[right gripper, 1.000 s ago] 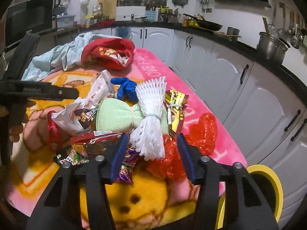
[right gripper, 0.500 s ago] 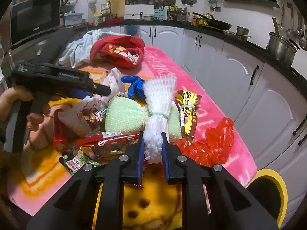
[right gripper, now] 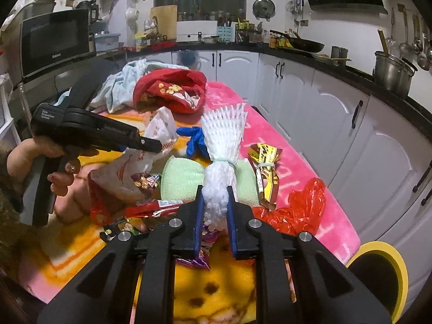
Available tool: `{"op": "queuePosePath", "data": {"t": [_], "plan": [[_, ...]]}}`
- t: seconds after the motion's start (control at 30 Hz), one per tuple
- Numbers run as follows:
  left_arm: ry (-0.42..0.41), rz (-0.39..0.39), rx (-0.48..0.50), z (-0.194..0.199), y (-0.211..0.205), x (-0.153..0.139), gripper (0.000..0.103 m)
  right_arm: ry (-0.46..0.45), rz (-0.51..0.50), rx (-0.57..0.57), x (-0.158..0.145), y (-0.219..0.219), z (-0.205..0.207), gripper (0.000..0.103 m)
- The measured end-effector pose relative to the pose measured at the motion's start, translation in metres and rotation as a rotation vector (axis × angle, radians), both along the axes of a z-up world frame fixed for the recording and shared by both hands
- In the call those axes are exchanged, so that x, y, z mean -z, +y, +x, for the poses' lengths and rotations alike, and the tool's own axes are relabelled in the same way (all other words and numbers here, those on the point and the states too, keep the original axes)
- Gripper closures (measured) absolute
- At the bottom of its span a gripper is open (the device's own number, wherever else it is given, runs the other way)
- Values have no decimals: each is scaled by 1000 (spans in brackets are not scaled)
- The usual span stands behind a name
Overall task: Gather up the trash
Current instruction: 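Grasp the white mesh net with the right tool while the left tool grasps the white plastic bag, then carry the mesh net and plastic bag over the yellow bin with both tools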
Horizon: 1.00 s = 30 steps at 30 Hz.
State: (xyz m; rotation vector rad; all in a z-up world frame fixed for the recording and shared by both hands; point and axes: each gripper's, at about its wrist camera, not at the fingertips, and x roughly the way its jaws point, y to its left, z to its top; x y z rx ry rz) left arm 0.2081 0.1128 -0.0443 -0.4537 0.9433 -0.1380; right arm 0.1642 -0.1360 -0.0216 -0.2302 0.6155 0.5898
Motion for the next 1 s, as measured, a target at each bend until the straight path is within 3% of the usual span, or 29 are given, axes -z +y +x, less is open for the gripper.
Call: {"op": "queuePosePath", "data": {"t": [0.23, 0.5, 1.0], "plan": [[-134, 71, -37, -27, -3, -41, 81, -19, 41, 2, -15, -9, -9, 88], [-271, 129, -18, -46, -39, -77, 82, -60, 61, 34, -35, -34, -25, 88], [-346, 109, 130, -46, -138, -82, 82, -85, 78, 181, -49, -117, -36, 88]]}}
